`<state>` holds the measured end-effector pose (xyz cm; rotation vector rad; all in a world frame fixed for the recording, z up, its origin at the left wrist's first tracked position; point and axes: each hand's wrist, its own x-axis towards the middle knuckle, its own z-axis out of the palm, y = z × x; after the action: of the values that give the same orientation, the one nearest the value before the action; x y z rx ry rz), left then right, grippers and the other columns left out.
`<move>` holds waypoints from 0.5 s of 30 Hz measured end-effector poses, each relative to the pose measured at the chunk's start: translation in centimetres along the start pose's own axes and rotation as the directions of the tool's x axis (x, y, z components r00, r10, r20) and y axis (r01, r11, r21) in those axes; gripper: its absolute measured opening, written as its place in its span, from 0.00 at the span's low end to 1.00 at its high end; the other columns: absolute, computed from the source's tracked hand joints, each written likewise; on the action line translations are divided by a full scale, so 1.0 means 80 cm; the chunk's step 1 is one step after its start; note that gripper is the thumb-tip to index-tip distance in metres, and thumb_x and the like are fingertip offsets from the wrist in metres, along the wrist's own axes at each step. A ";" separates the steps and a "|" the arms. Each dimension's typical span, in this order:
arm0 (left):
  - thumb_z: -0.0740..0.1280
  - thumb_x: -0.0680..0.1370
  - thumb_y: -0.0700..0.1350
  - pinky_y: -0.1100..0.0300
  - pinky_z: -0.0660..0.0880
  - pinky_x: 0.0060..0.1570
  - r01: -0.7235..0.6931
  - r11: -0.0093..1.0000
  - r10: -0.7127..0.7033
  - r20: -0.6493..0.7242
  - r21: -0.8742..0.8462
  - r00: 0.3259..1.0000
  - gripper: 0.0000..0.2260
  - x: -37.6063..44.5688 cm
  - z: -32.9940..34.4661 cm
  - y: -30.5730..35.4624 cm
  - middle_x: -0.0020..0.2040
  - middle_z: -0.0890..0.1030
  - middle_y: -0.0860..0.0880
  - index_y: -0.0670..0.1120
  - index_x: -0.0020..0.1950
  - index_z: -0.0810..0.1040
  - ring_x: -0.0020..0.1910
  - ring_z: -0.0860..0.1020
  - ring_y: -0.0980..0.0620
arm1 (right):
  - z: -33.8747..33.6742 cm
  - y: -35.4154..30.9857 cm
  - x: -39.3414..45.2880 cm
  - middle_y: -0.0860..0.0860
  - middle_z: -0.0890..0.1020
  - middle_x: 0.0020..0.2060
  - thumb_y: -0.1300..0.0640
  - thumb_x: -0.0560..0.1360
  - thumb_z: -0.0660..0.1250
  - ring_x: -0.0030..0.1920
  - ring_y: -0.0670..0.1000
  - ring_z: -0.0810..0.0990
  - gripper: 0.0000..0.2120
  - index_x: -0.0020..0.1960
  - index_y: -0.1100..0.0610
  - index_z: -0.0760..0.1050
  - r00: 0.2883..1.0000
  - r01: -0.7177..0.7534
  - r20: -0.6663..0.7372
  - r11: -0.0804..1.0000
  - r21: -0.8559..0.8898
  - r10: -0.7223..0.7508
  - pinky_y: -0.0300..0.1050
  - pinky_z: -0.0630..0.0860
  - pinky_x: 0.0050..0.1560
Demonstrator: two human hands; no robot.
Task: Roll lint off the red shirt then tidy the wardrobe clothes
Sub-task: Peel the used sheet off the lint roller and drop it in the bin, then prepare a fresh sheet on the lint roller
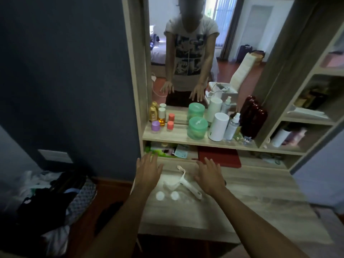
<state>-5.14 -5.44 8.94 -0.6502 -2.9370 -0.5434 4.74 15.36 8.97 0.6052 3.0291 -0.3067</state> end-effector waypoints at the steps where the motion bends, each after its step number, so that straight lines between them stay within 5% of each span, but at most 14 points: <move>1: 0.62 0.79 0.51 0.48 0.59 0.70 0.008 1.000 -0.008 0.009 0.003 1.000 0.22 -0.004 0.012 0.004 0.71 0.69 0.43 0.46 0.71 0.68 0.70 0.67 0.44 | 0.008 0.019 -0.002 0.56 0.56 0.77 0.44 0.78 0.60 0.77 0.59 0.51 0.28 0.75 0.49 0.59 0.999 -0.026 0.037 0.999 -0.020 0.027 0.60 0.51 0.73; 7: 0.65 0.78 0.49 0.50 0.67 0.64 0.035 0.999 -0.035 0.130 0.005 0.991 0.21 -0.036 0.072 0.012 0.68 0.72 0.40 0.43 0.69 0.71 0.67 0.71 0.41 | 0.043 0.091 -0.009 0.55 0.50 0.77 0.44 0.76 0.63 0.77 0.60 0.49 0.29 0.74 0.47 0.59 0.971 -0.078 0.222 0.996 -0.041 0.085 0.64 0.57 0.71; 11: 0.60 0.80 0.46 0.51 0.69 0.61 0.093 0.995 -0.095 0.317 0.022 0.944 0.20 -0.047 0.094 0.013 0.68 0.70 0.44 0.46 0.72 0.66 0.65 0.70 0.43 | 0.061 0.107 -0.005 0.58 0.58 0.72 0.56 0.72 0.68 0.64 0.59 0.69 0.25 0.68 0.52 0.67 0.970 -0.095 0.233 0.993 0.076 0.075 0.50 0.76 0.55; 15: 0.59 0.80 0.46 0.52 0.71 0.60 0.130 0.991 -0.125 0.420 0.016 0.899 0.20 -0.061 0.119 0.009 0.69 0.67 0.46 0.49 0.73 0.65 0.65 0.68 0.45 | 0.072 0.110 -0.001 0.55 0.66 0.61 0.57 0.71 0.70 0.50 0.55 0.75 0.19 0.61 0.53 0.71 0.990 -0.084 0.126 0.980 0.183 0.061 0.50 0.79 0.48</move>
<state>-0.52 -3.34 -0.48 -0.6502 -3.4046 -0.4832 8.16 22.14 1.71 0.6806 2.8760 -0.6080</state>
